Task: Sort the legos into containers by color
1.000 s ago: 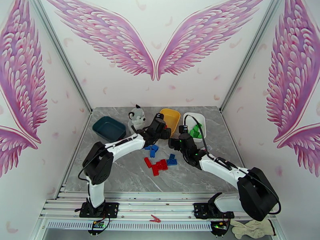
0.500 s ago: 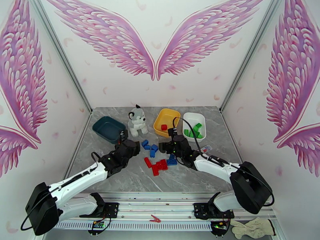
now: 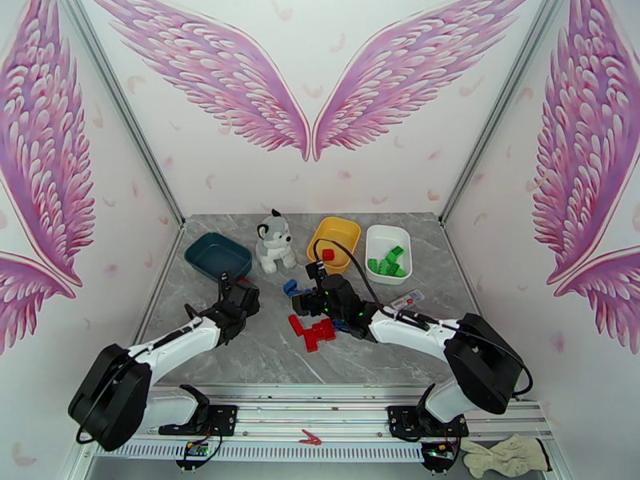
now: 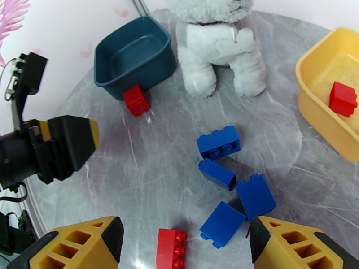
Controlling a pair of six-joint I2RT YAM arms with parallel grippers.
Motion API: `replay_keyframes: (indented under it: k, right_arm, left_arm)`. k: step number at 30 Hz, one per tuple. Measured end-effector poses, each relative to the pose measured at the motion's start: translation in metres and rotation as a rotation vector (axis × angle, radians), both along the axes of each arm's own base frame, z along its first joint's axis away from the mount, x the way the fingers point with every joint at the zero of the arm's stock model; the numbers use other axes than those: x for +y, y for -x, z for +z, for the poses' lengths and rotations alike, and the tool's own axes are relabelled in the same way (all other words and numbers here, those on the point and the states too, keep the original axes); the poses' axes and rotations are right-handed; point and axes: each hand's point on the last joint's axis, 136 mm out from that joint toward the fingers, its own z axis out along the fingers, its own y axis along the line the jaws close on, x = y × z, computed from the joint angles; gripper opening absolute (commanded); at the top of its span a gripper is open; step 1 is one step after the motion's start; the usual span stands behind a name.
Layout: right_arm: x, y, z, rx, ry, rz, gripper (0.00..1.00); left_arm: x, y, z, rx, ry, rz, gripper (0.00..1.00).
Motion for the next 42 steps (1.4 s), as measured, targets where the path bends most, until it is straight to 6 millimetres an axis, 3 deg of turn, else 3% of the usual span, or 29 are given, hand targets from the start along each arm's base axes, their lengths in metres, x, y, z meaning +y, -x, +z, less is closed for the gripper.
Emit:
replay_keyframes:
  k: [9, 13, 23, 33, 42]
  right_arm:
    - [-0.003, -0.002, -0.001, -0.013, 0.018, -0.009, 0.81]
    - [-0.004, -0.003, -0.001, -0.019, 0.025, -0.016, 0.81]
    - [-0.007, -0.005, -0.001, -0.023, 0.032, -0.03, 0.81]
    - [-0.007, -0.005, -0.001, -0.024, 0.033, -0.033, 0.81]
    - [-0.008, -0.006, -0.001, -0.027, 0.036, -0.039, 0.81]
  left_arm:
    - [-0.023, -0.051, -0.008, -0.008, 0.058, 0.06, 0.73]
    - [-0.02, -0.066, -0.019, -0.002, 0.074, 0.111, 0.73]
    - [0.001, -0.073, -0.043, 0.03, 0.059, 0.211, 0.68]
    - [-0.001, -0.093, -0.041, 0.011, 0.043, 0.232, 0.63]
    - [0.005, -0.093, -0.04, 0.009, 0.021, 0.253, 0.52]
